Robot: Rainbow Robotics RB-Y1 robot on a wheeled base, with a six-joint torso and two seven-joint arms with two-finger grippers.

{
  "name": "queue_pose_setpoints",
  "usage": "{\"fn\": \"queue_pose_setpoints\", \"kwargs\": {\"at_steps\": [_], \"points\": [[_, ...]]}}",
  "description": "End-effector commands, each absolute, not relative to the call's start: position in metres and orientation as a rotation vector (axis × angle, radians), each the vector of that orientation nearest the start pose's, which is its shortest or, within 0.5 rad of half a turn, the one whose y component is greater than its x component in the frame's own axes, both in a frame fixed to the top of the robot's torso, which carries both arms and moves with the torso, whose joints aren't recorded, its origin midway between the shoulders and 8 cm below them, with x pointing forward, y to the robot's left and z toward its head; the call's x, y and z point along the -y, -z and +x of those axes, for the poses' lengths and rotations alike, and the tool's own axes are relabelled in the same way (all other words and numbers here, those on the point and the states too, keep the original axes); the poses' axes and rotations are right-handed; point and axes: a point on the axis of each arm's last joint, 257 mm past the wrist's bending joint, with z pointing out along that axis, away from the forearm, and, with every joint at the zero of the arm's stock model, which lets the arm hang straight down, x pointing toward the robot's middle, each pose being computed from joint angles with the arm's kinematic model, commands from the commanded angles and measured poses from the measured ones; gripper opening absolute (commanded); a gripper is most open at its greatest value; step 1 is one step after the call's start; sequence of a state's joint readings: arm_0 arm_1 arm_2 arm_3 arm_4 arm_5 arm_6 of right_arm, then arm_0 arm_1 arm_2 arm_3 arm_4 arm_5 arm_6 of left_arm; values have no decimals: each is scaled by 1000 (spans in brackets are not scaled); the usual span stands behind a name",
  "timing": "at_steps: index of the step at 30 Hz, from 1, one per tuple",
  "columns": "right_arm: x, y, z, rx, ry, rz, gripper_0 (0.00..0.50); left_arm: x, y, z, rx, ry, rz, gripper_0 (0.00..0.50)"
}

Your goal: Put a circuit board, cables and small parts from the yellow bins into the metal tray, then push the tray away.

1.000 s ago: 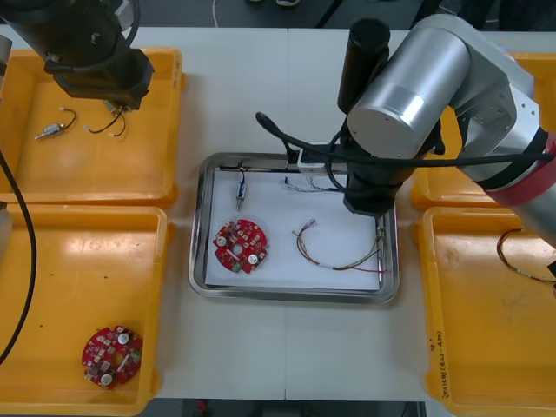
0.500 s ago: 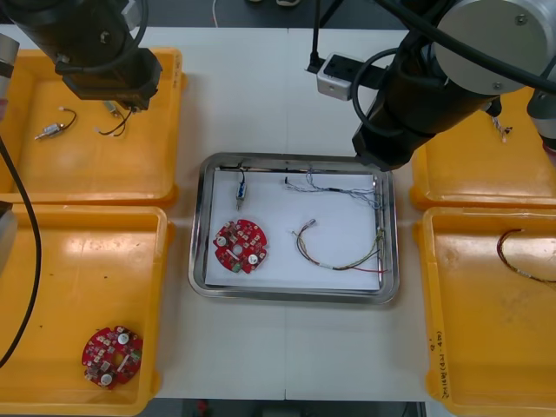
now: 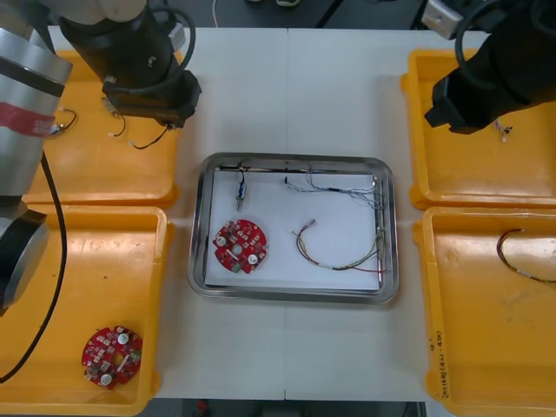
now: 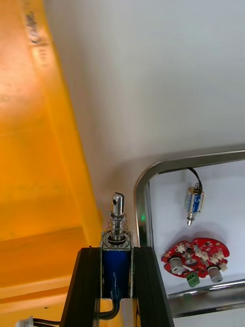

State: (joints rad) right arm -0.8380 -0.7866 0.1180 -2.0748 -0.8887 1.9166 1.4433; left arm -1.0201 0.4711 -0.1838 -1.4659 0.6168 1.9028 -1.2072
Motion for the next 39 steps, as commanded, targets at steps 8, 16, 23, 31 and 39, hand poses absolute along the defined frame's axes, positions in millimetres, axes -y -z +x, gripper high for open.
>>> {"fn": "queue_pose_setpoints", "kwargs": {"at_steps": [8,16,23,31,39], "points": [[322,4,455,-2368,193,-430,500,-85,102,533,-2659,143,187,0],[374,14,435,-2404,157,-253,500,-52,123,522,-2679,141,276,0],[400,37,417,-2458,135,-174,500,-34,147,522,-2692,132,316,0],[419,76,392,-2559,121,-108,500,-23,172,525,-2698,104,345,0],[435,107,369,-2640,122,-37,500,-21,190,522,-2718,70,370,0]]}}
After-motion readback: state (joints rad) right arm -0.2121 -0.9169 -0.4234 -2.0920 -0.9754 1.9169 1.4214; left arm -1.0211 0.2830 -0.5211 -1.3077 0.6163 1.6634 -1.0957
